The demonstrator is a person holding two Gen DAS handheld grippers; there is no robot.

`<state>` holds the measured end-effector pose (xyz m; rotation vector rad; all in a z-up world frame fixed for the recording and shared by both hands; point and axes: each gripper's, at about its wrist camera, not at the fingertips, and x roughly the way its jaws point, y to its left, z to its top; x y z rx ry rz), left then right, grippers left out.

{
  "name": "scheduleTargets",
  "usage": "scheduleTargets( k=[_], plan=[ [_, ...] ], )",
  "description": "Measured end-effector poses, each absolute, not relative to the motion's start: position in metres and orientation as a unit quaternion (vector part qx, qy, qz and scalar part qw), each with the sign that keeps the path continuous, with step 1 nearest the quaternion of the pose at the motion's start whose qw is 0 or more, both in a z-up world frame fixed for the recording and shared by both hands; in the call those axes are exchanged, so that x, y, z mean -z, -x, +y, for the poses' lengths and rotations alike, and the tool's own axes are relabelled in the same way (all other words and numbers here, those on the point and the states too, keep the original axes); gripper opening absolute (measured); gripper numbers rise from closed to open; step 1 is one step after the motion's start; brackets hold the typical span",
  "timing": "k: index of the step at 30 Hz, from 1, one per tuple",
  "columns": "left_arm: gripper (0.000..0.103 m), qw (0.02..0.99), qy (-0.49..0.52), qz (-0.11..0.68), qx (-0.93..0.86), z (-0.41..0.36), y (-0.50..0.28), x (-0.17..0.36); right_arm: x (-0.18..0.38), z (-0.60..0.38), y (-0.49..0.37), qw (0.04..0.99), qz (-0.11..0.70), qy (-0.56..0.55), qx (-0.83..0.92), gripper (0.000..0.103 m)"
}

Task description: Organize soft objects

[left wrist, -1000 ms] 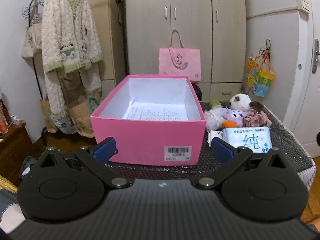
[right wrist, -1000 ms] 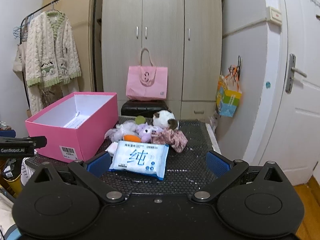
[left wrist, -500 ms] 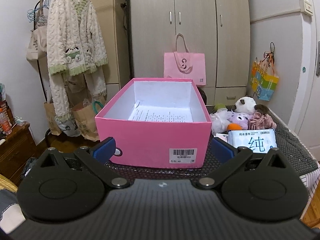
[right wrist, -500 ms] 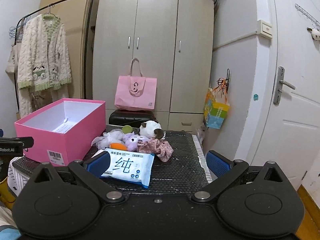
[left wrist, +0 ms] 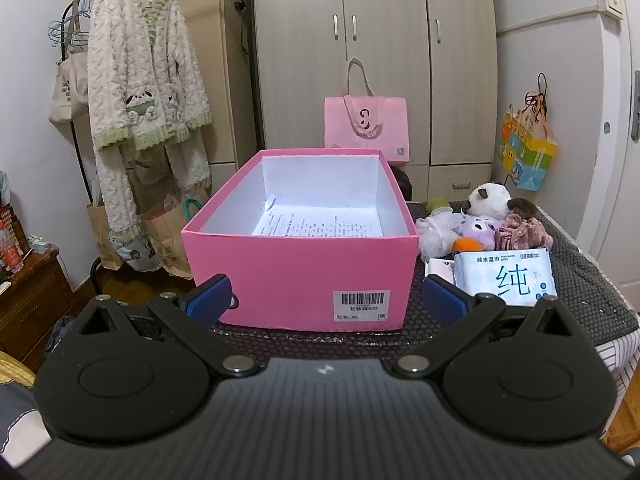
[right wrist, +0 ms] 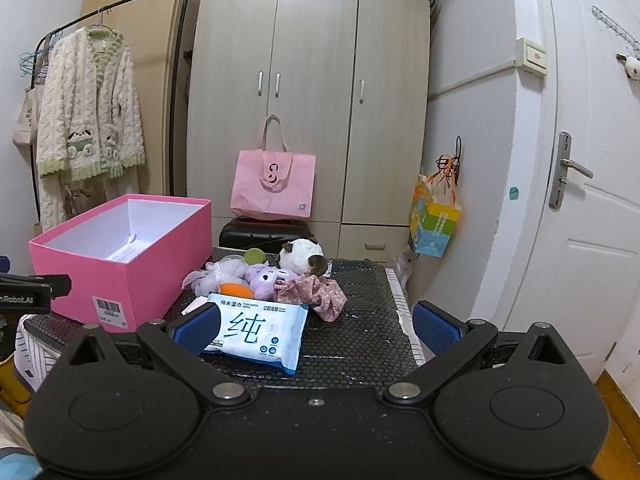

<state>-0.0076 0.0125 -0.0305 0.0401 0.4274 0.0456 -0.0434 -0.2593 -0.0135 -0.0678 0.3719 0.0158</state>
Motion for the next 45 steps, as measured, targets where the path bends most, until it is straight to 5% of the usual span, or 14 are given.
scheduleTargets(
  k=[11, 24, 28, 30, 36, 45],
  plan=[
    [0.103, 0.983, -0.053, 0.171, 0.036, -0.010, -0.003, 0.007, 0.015, -0.280, 0.026, 0.984, 0.160, 0.012, -0.071, 0.103],
    [0.096, 0.968, -0.102, 0.157, 0.168, -0.093, -0.042, 0.021, 0.059, -0.295, -0.031, 0.968, 0.220, 0.009, -0.119, 0.103],
    [0.094, 0.955, -0.085, 0.199, 0.204, -0.104, -0.063, 0.032, 0.072, -0.299, -0.048, 0.962, 0.233, -0.005, -0.144, 0.098],
    [0.082, 0.948, -0.081, 0.231, 0.202, -0.107, -0.075, 0.042, 0.080, -0.296, -0.053, 0.959, 0.235, 0.004, -0.160, 0.095],
    [0.071, 0.929, -0.069, 0.300, 0.208, -0.113, -0.111, 0.071, 0.099, -0.284, -0.070, 0.953, 0.237, 0.020, -0.187, 0.084],
    [0.072, 0.920, -0.026, 0.350, 0.176, -0.102, -0.144, 0.095, 0.122, -0.283, -0.105, 0.945, 0.273, -0.009, -0.182, 0.078]
  ],
)
